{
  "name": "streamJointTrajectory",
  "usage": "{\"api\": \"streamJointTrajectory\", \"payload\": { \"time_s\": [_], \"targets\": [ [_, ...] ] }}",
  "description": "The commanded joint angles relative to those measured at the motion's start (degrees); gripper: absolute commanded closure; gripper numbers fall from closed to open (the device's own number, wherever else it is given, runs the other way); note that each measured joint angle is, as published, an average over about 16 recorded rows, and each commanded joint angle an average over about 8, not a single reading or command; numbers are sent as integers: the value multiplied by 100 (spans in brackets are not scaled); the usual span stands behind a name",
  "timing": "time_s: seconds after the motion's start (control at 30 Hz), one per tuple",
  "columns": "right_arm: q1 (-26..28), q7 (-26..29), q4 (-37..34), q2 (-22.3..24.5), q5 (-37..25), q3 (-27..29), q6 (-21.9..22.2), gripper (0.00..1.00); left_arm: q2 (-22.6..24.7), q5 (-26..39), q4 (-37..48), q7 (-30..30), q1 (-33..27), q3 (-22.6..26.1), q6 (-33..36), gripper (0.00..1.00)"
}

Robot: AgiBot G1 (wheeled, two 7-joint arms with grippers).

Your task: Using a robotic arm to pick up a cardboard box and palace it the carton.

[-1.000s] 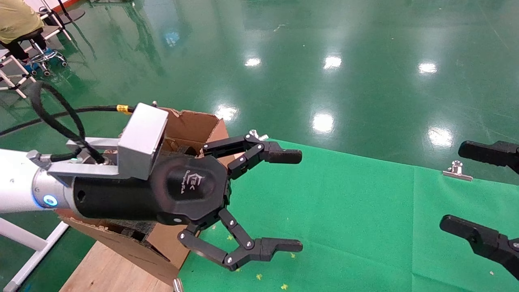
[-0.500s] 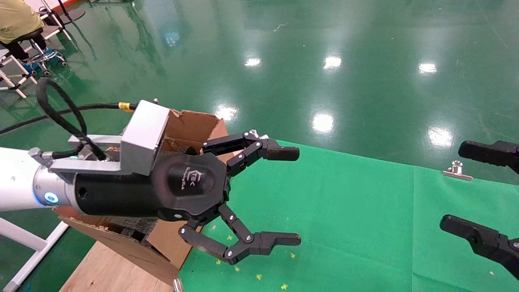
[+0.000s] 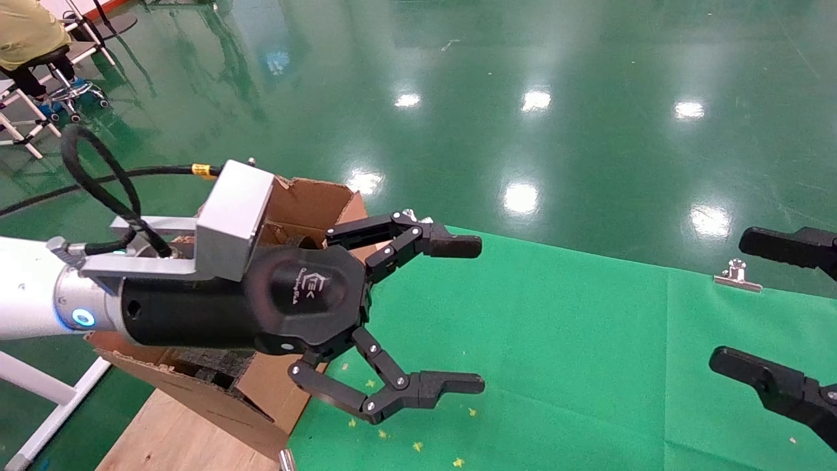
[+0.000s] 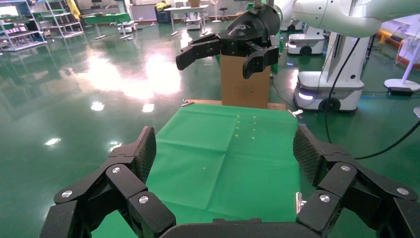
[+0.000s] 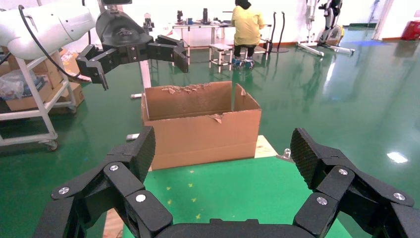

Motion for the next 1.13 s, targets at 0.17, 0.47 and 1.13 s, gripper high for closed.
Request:
{"api": "streamJointTrajectory", "payload": {
  "time_s": [0.17,0.47,1.13],
  "targets": [
    [0,0,0,0,0,0,0,0,0,3,4,-2,-3,2,0,0],
    [0,0,0,0,0,0,0,0,0,6,8,-5,-6,3,0,0],
    [0,0,0,0,0,0,0,0,0,11,13,-6,-10,3,0,0]
  ]
}}
